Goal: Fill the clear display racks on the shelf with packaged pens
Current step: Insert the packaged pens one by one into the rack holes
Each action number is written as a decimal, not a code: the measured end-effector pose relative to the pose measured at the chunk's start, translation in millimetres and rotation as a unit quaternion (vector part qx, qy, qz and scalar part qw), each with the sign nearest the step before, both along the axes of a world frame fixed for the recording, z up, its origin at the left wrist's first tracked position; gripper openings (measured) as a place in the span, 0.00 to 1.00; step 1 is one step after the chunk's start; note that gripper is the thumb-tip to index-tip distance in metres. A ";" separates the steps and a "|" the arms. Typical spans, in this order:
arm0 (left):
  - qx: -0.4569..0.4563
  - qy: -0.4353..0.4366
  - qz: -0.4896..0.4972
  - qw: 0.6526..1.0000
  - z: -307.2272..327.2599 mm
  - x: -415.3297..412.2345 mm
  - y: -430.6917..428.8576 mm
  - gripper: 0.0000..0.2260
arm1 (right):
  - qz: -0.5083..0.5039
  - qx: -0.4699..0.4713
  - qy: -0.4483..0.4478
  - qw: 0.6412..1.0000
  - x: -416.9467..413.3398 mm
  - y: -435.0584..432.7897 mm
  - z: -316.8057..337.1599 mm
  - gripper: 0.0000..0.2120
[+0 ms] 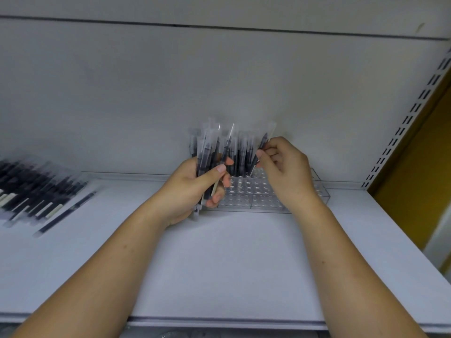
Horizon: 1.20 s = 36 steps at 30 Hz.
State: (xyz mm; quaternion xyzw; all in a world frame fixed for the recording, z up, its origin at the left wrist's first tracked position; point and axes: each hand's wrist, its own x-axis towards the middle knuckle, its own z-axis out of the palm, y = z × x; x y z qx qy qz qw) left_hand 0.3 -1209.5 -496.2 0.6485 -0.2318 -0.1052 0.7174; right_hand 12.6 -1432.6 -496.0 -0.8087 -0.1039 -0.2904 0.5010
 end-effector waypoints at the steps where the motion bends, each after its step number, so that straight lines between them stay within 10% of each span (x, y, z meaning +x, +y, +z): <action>1: 0.002 0.000 0.000 1.000 -0.2 0.4 0.0 0.10 | -0.002 -0.017 0.001 1.000 0.3 0.9 -0.4 0.02; 12: 0.007 -0.007 -0.001 1.000 0.0 -0.5 -0.2 0.11 | -0.050 -0.165 0.047 0.984 -1.7 3.8 -2.7 0.05; 36: 0.063 -0.010 -0.002 0.998 10.0 -12.6 -3.7 0.14 | 0.189 0.122 0.125 0.966 -29.4 23.1 21.6 0.03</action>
